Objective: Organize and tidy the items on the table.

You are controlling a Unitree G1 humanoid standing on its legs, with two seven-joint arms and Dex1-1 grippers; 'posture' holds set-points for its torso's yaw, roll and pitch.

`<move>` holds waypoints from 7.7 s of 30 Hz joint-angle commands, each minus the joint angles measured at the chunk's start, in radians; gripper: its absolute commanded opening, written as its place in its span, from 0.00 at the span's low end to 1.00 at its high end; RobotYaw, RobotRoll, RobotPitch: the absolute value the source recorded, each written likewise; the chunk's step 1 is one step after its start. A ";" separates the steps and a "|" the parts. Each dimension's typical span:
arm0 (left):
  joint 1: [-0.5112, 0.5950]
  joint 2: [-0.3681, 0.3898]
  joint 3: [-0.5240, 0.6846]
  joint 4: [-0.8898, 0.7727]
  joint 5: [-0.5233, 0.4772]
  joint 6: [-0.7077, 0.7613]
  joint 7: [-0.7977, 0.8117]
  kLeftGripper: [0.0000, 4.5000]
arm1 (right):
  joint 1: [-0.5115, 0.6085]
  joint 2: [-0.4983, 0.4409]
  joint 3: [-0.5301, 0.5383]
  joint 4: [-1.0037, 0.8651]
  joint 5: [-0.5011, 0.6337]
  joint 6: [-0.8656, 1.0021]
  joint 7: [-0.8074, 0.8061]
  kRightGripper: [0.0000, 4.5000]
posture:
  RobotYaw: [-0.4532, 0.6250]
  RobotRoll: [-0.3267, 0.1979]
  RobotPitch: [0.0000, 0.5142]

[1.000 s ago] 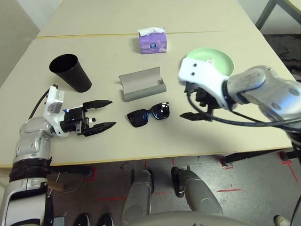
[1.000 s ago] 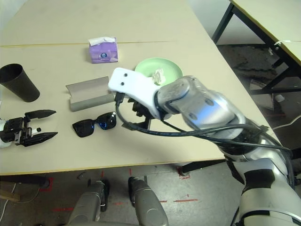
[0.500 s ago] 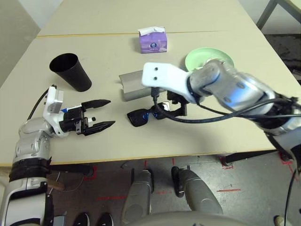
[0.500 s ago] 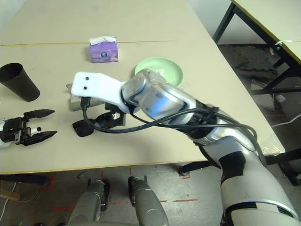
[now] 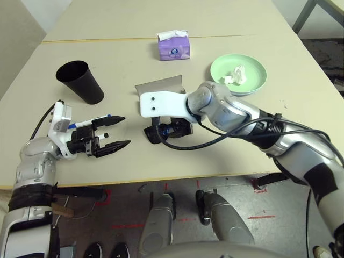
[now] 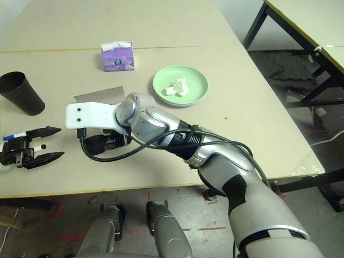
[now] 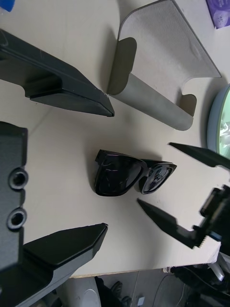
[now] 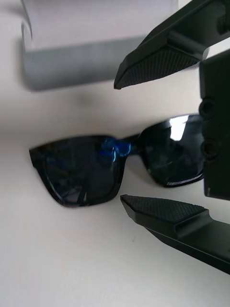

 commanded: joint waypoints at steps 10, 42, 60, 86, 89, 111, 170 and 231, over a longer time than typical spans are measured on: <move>0.040 0.009 0.017 -0.049 -0.004 0.016 0.013 1.00 | 0.054 0.004 -0.024 0.047 -0.093 -0.074 0.069 0.99 | 0.42 0.62 0.45; 0.062 -0.003 0.021 -0.098 -0.016 0.030 0.035 1.00 | 0.078 0.035 -0.091 0.046 -0.172 -0.112 0.143 0.31 | 0.44 0.62 0.42; 0.051 -0.017 0.013 -0.094 -0.021 0.029 0.059 1.00 | 0.034 -0.032 -0.161 0.066 -0.190 -0.129 0.211 0.05 | 0.41 0.62 0.42; 0.096 -0.009 0.086 -0.097 -0.028 0.012 0.110 1.00 | -0.368 0.273 -0.267 0.998 -0.334 -0.721 -0.092 0.03 | 0.48 0.62 0.44; 0.129 -0.007 0.102 -0.126 -0.036 0.018 0.121 1.00 | -0.380 0.293 -0.279 1.055 -0.347 -0.752 -0.119 0.03 | 0.50 0.62 0.45; 0.205 0.002 0.138 -0.227 -0.065 0.062 0.149 1.00 | -0.359 0.329 -0.320 1.144 -0.397 -0.772 -0.161 0.03 | 0.53 0.62 0.47; -0.127 -0.131 0.025 -0.021 0.084 0.265 0.614 1.00 | 0.687 -0.268 -1.119 -0.503 0.556 0.267 0.228 0.99 | 0.34 0.62 0.41; -0.583 -0.255 -0.202 0.509 0.410 0.021 0.659 0.01 | 1.009 -0.320 -1.088 -0.316 0.643 -0.578 0.176 1.00 | 0.23 0.62 0.36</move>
